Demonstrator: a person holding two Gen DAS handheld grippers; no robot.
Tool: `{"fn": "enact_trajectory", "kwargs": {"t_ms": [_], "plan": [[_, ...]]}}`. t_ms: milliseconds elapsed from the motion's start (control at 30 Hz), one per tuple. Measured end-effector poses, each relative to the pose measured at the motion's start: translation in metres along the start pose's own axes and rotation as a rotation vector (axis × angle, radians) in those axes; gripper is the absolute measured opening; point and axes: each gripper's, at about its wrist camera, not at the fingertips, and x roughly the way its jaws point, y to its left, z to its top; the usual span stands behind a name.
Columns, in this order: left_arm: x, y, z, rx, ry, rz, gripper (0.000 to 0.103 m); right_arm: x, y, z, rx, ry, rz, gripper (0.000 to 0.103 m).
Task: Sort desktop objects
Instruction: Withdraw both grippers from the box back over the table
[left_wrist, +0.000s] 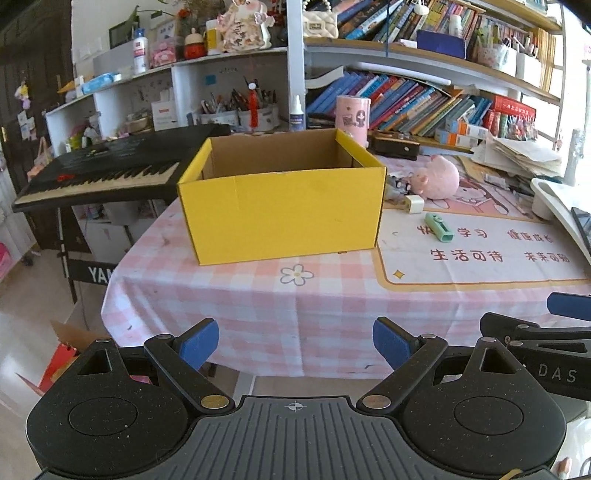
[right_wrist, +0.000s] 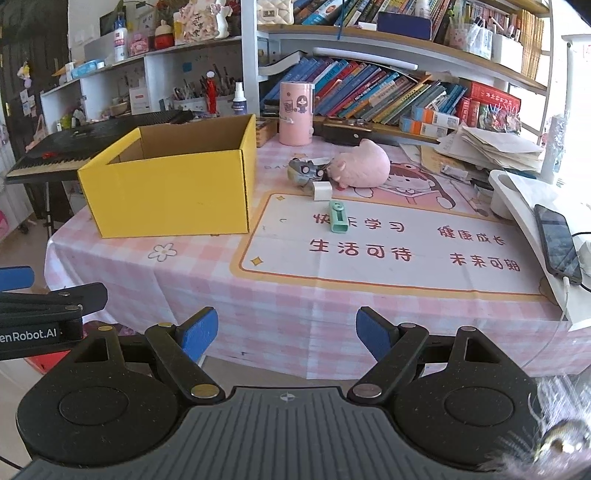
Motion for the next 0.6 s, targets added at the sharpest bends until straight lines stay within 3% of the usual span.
{"fn": "enact_trajectory", "kwargs": {"t_ms": [600], "plan": [[0.038, -0.035, 0.024, 0.054, 0.041, -0.091, 0.093, 0.021, -0.038, 0.014, 0.047, 0.036, -0.087, 0.081]]}}
